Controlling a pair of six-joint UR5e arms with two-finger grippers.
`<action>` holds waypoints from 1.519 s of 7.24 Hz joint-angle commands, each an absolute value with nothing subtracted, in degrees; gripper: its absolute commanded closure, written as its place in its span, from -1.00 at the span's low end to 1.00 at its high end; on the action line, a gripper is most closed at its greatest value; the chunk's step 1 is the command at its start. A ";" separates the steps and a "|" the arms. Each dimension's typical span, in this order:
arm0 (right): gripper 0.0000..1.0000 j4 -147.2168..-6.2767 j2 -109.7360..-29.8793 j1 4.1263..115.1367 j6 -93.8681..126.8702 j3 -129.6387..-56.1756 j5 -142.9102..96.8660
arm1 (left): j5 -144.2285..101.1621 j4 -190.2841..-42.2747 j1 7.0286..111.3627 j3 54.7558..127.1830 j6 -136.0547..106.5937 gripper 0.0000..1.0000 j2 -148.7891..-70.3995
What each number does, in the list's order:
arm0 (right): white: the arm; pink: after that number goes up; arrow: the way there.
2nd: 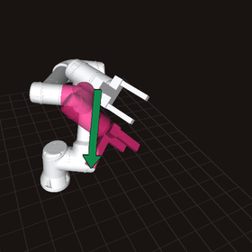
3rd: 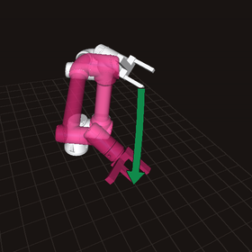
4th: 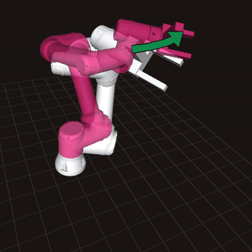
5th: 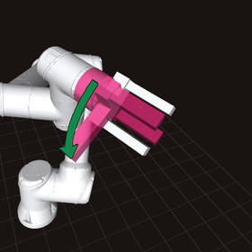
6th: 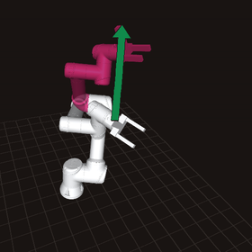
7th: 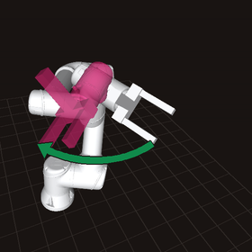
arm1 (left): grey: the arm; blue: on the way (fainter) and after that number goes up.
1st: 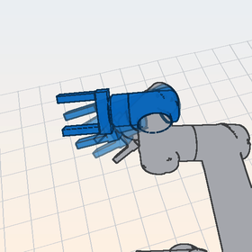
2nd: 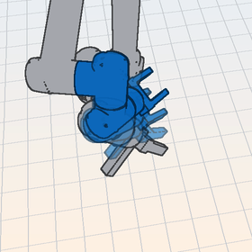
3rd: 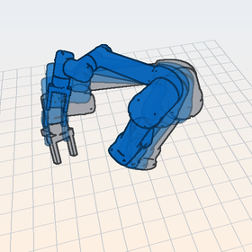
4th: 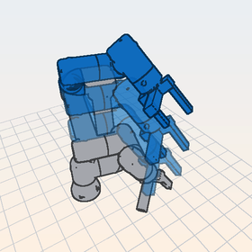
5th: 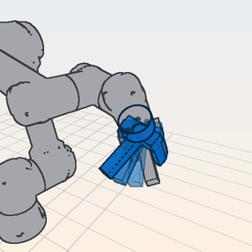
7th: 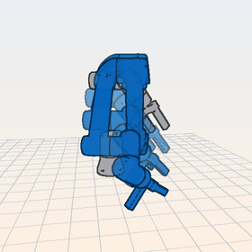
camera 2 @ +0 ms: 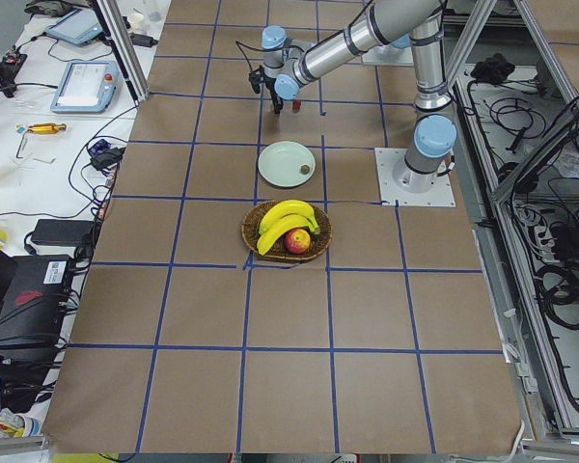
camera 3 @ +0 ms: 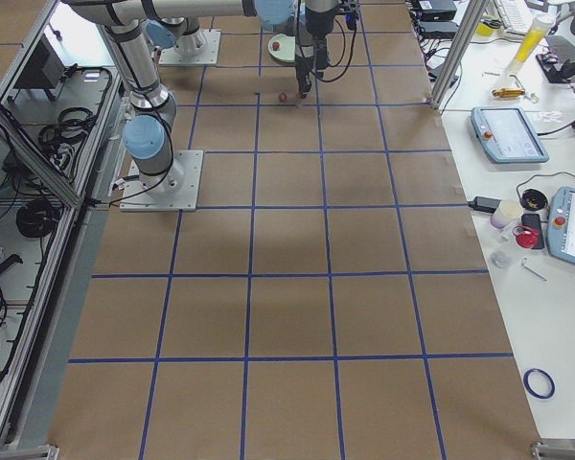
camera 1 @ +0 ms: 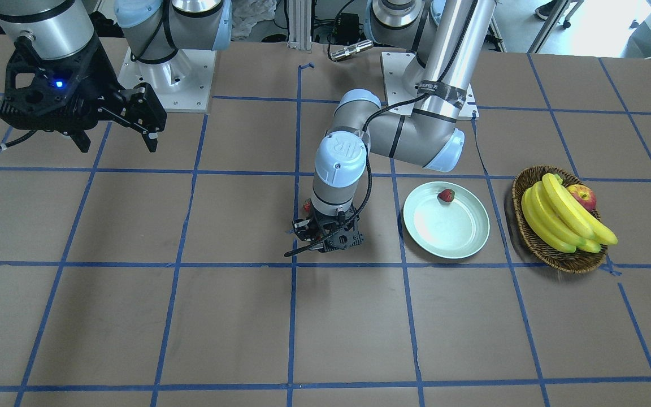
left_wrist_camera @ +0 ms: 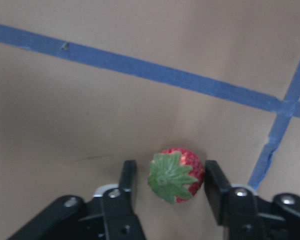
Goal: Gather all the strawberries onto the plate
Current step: 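Place the strawberry on the plate and release with the left gripper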
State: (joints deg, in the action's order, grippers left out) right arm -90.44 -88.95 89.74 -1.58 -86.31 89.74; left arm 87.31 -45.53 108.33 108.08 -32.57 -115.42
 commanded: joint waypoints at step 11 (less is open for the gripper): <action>-1.00 -90.44 -88.95 89.82 -1.41 -86.40 89.65 | 91.59 -55.11 103.03 112.63 -29.41 -1.00 -103.17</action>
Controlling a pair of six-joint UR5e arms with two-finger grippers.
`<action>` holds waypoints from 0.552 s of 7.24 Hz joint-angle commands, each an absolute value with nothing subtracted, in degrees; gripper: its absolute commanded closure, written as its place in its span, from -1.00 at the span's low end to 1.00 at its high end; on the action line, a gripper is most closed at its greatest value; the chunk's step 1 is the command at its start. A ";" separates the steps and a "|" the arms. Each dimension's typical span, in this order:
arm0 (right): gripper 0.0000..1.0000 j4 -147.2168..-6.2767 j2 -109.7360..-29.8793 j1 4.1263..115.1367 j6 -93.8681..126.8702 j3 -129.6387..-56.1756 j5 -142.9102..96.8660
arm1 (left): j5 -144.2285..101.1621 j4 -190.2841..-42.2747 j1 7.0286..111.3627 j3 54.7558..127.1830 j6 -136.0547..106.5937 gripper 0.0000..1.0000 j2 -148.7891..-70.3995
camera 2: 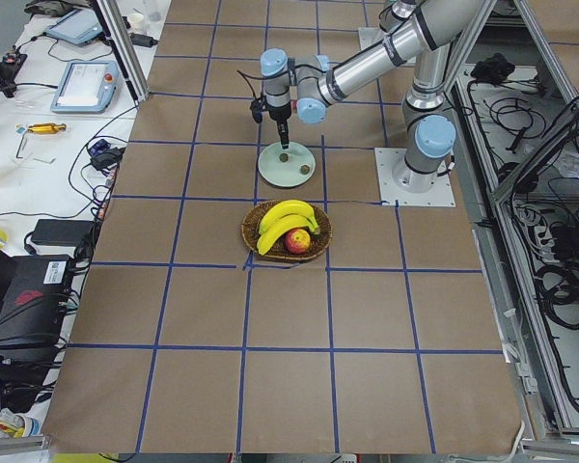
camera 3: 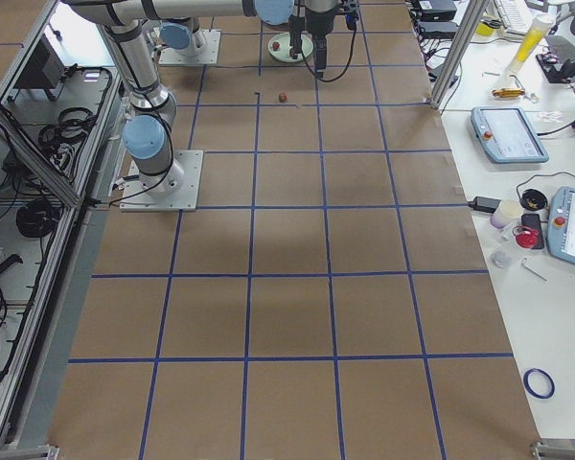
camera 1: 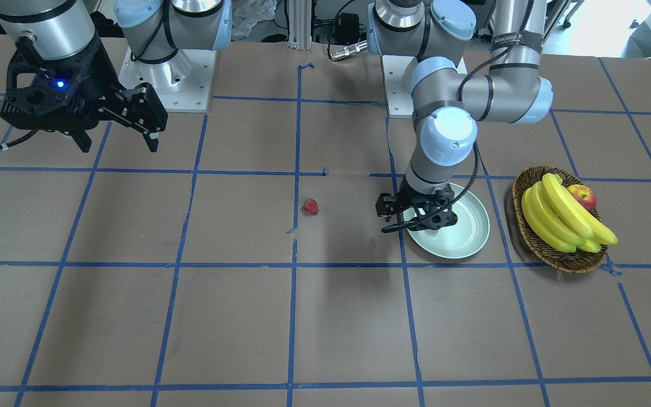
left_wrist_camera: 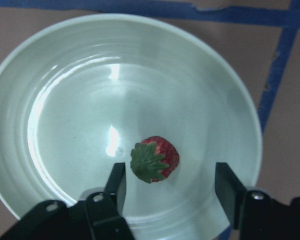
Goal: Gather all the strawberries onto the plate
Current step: 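Reach the left gripper to the last strawberry and grasp it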
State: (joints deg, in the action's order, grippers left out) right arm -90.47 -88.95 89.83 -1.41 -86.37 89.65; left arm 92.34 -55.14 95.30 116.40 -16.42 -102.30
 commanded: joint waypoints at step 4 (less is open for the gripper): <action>-1.00 -90.35 -88.95 89.82 -1.41 -86.31 89.65 | 88.24 -48.25 113.71 112.32 -45.01 -0.90 -111.25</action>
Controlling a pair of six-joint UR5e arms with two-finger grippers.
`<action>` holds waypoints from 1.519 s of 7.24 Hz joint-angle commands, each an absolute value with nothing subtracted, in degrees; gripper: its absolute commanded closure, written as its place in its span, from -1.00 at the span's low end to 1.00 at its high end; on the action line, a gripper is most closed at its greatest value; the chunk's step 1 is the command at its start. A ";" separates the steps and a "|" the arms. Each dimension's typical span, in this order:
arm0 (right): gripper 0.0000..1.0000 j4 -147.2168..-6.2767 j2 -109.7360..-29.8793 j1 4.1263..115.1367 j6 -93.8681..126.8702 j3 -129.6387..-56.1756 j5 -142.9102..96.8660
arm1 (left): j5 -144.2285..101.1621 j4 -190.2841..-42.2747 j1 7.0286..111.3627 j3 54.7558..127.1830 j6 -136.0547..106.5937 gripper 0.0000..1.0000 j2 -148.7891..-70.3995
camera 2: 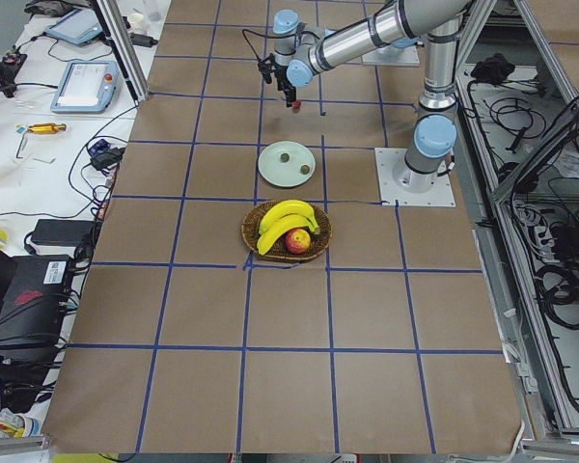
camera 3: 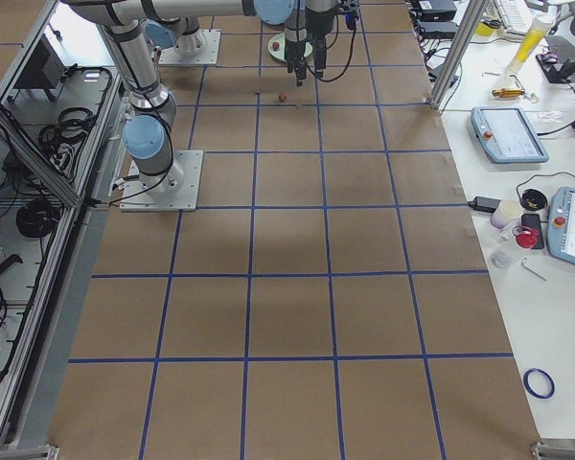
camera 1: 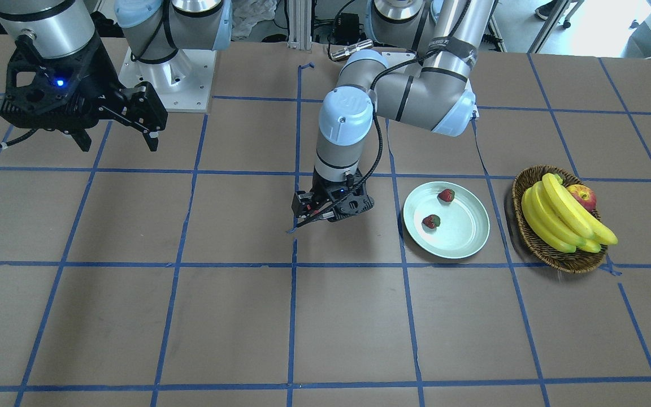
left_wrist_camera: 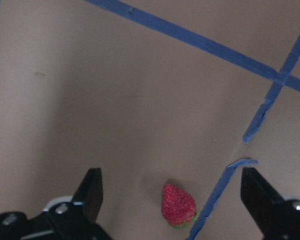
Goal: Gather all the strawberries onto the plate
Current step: 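Reach the left gripper to the last strawberry and grasp it, then lower the last strawberry onto the plate and open the left gripper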
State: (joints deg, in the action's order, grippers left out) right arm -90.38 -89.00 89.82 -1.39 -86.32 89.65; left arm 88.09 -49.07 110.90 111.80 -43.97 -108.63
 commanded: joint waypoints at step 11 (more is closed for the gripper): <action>-1.00 -90.35 -88.95 89.82 -1.32 -86.40 89.65 | 96.92 -60.01 91.65 113.90 -5.28 1.00 -103.90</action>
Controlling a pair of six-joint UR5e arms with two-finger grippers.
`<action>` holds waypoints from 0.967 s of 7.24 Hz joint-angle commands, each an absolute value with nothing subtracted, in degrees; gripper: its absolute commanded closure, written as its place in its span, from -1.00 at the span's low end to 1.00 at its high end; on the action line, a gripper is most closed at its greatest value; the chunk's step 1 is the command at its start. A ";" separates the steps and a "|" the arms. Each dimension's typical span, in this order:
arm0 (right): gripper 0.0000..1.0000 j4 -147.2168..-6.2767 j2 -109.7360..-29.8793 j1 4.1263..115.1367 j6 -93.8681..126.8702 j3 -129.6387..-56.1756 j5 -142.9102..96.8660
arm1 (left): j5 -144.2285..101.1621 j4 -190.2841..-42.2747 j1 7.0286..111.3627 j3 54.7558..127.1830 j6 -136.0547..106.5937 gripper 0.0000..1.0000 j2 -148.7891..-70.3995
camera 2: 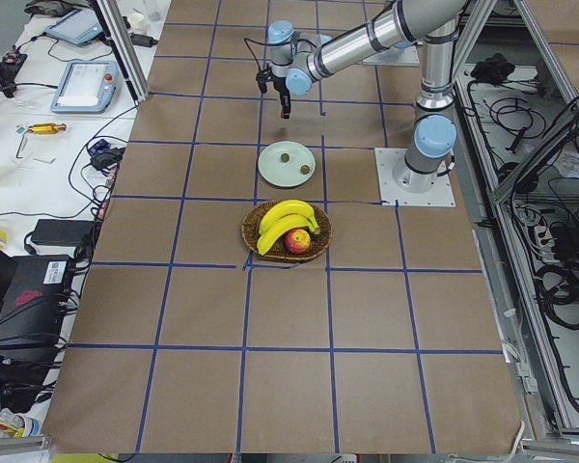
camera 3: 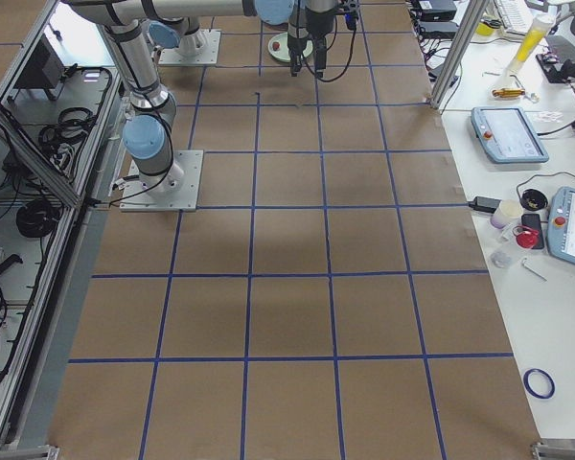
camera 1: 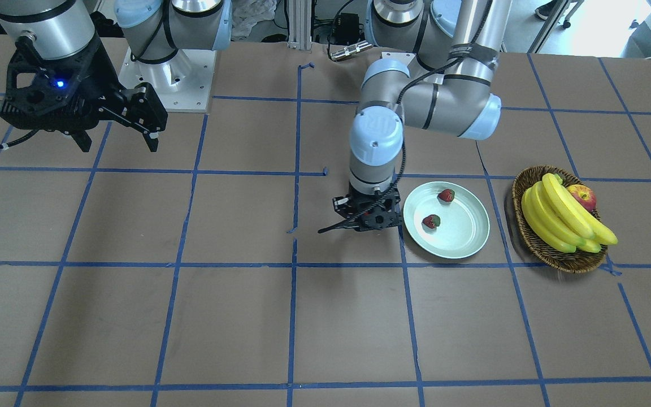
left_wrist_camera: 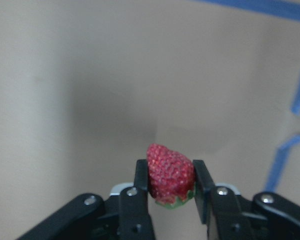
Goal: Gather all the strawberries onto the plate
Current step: 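Lower the last strawberry onto the plate and open the left gripper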
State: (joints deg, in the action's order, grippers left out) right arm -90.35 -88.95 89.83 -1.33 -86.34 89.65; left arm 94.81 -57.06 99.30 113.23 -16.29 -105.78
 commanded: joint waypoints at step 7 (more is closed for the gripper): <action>-1.00 -90.35 -88.95 89.91 -1.32 -86.22 89.56 | 96.94 -60.98 82.58 115.52 6.77 -1.00 -95.92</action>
State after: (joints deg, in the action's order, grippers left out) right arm -90.35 -88.95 89.91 -1.32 -86.29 89.58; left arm 96.99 -60.18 79.04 117.91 8.26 -98.80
